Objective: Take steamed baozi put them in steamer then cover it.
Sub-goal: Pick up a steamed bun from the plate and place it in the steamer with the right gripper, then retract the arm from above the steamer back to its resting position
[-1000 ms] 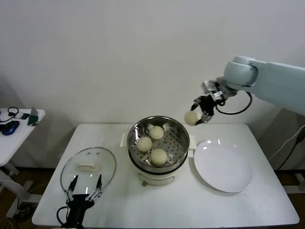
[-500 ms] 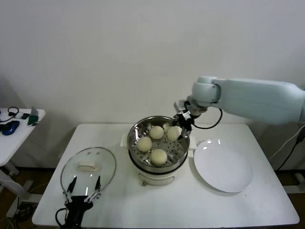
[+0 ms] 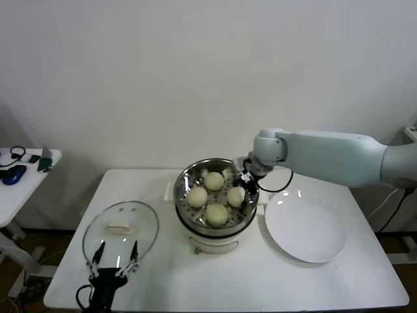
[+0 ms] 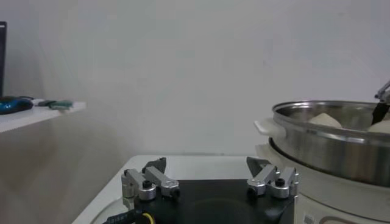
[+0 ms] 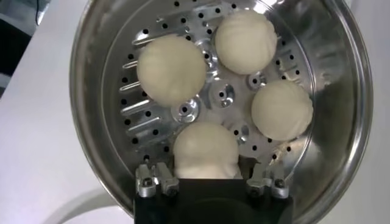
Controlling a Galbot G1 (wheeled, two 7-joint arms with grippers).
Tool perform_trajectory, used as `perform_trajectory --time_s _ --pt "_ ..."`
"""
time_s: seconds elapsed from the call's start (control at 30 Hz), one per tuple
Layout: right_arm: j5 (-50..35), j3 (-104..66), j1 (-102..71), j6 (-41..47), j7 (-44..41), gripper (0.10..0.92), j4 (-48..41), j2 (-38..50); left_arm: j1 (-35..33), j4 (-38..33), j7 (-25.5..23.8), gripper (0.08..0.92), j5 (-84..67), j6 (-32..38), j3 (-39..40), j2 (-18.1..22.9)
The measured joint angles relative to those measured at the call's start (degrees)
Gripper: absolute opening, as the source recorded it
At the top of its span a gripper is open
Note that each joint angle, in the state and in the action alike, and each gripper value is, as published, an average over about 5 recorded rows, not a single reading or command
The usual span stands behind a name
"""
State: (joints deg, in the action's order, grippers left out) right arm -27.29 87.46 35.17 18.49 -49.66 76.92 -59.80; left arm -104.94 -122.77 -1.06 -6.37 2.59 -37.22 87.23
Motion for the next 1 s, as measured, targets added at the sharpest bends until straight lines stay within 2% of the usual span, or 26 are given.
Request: perform_trajectory --time_s 0.13,0.33,0.6,0.77,1.0 --pt "-0.3 -0.71 -0.11 -0.02 0.12 0.815 -0.41 0.03 -0.03 -0.33 0.04 0.823 0.01 -0.07 0.0 0.04" --pt "-4.35 -1.16 1.73 -0.53 -0.74 0.822 -0.33 0.67 -0.02 -1.07 0.28 0.823 0.05 -0.48 0.12 0.02" --pt "-14.84 -4.55 4.52 0.7 0.6 0.823 1.3 3.76 -0.31 -1.93 1.0 0.823 0.23 -0.46 0.1 -0.44" --pt "-18.88 -13.02 0.39 1.96 8.25 0.823 2.35 7.42 0.09 -2.06 2.02 0.823 1.27 -0.64 0.05 -0.67" --pt "-20.76 -32.01 -13.8 1.33 24.74 0.823 6.49 14.29 0.48 -1.88 3.22 0.823 4.06 -0.77 0.03 -1.32"
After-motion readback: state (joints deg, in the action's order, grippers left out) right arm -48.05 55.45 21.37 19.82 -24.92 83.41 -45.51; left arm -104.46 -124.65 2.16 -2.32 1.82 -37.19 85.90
